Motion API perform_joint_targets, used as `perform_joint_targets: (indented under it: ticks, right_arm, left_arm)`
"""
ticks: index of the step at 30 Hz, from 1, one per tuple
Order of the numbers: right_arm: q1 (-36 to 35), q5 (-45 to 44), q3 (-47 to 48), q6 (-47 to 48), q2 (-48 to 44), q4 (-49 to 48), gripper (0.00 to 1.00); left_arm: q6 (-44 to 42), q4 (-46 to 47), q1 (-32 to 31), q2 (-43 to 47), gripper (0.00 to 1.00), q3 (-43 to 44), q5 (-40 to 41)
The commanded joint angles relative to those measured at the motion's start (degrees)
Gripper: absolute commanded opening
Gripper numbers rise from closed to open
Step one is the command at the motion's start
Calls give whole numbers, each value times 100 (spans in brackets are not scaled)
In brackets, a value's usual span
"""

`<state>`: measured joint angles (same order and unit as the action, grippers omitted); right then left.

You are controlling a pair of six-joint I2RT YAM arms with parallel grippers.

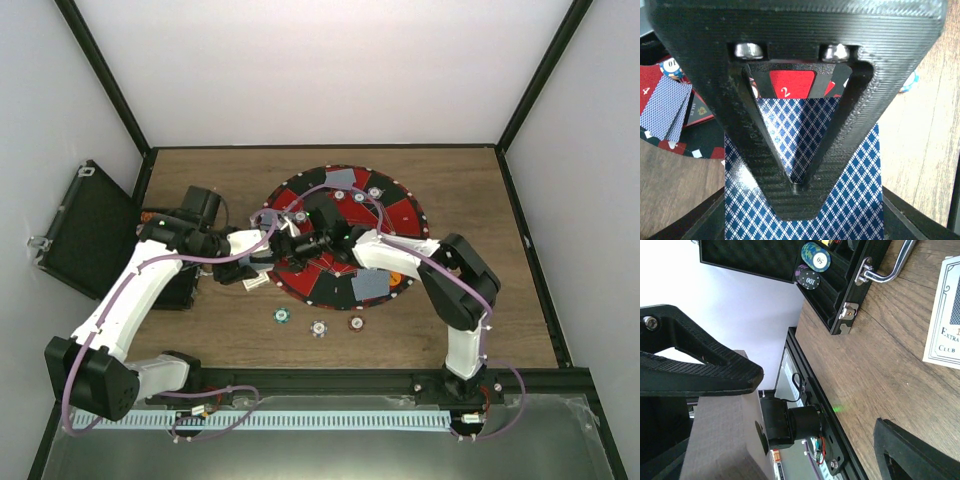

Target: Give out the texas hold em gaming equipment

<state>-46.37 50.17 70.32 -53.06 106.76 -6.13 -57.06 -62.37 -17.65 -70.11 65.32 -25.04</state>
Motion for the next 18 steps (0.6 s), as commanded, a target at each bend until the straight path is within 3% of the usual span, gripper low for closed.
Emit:
perform_joint_targets:
  ticks: [1, 14, 18]
  right_arm:
    - [51, 86, 165, -79, 168, -117, 79]
    - [534, -175, -604, 177, -147, 61, 66]
    - [533, -181, -588, 171, -310, 54, 54]
  left_arm:
    - [-34, -94, -28, 115, 5, 201, -192]
    - [-51, -173, -24, 138, 5, 283, -273]
    - [-34, -113, -26, 108, 5, 221, -244]
